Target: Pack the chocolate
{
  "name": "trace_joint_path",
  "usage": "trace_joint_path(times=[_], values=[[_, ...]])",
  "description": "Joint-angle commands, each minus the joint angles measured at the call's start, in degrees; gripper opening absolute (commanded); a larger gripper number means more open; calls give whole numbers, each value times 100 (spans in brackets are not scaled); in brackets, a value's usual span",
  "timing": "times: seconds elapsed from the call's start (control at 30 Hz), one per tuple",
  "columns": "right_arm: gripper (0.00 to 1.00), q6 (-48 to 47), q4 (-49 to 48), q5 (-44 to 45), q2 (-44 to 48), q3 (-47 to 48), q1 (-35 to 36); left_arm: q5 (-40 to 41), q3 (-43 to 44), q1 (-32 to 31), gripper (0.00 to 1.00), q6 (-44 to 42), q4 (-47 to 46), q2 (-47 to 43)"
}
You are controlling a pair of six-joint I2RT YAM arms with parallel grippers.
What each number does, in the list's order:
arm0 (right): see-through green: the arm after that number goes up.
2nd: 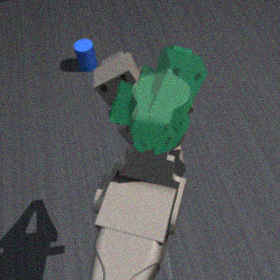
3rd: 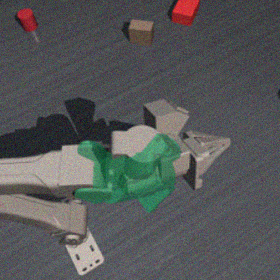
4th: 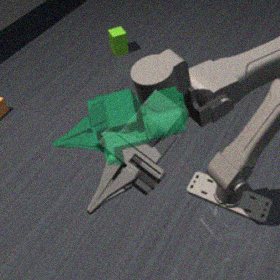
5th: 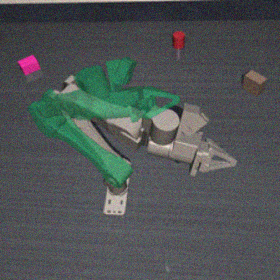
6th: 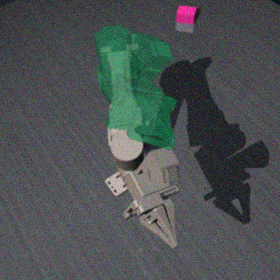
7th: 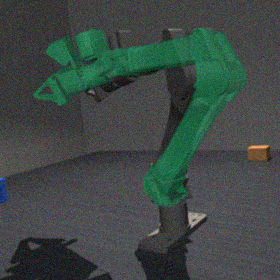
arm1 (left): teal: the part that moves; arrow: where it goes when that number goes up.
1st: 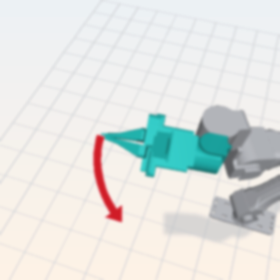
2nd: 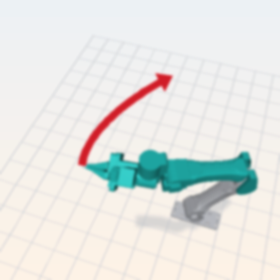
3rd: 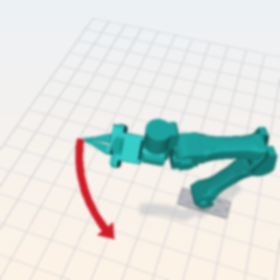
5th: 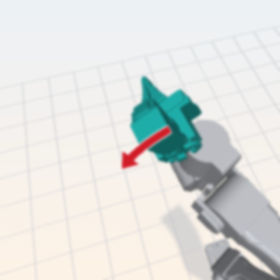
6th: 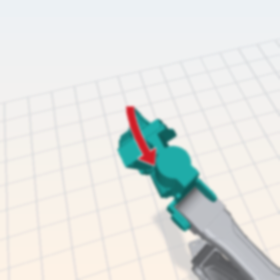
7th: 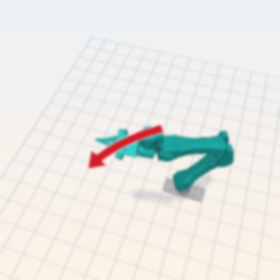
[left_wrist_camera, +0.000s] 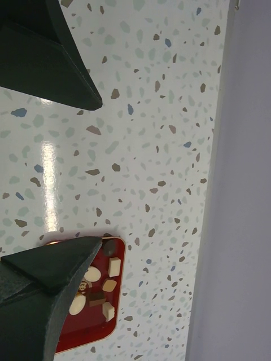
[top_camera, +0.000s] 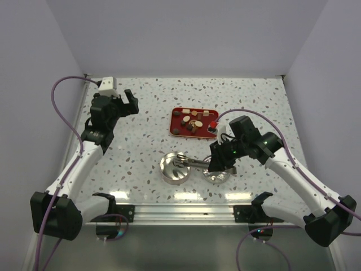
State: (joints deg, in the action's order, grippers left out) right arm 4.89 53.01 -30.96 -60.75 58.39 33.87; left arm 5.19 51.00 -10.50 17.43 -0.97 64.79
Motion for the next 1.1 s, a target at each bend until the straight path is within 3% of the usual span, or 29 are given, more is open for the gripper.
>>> trace_joint_path(times=[0.0, 0.23, 0.57, 1.07], values=[[36, -32, -98, -33, -33, 137, 41, 43, 103, 31, 100, 6, -43, -2], [40, -5, -204, -24, -77, 181, 32, 43, 94, 39, 100, 6, -43, 42], [38, 407, -871, 380, -173, 383, 32, 43, 94, 31, 100, 6, -61, 77], [38, 136, -1829, 1153, -1553, 1139, 23, 87, 103, 31, 100, -20, -35, 77]])
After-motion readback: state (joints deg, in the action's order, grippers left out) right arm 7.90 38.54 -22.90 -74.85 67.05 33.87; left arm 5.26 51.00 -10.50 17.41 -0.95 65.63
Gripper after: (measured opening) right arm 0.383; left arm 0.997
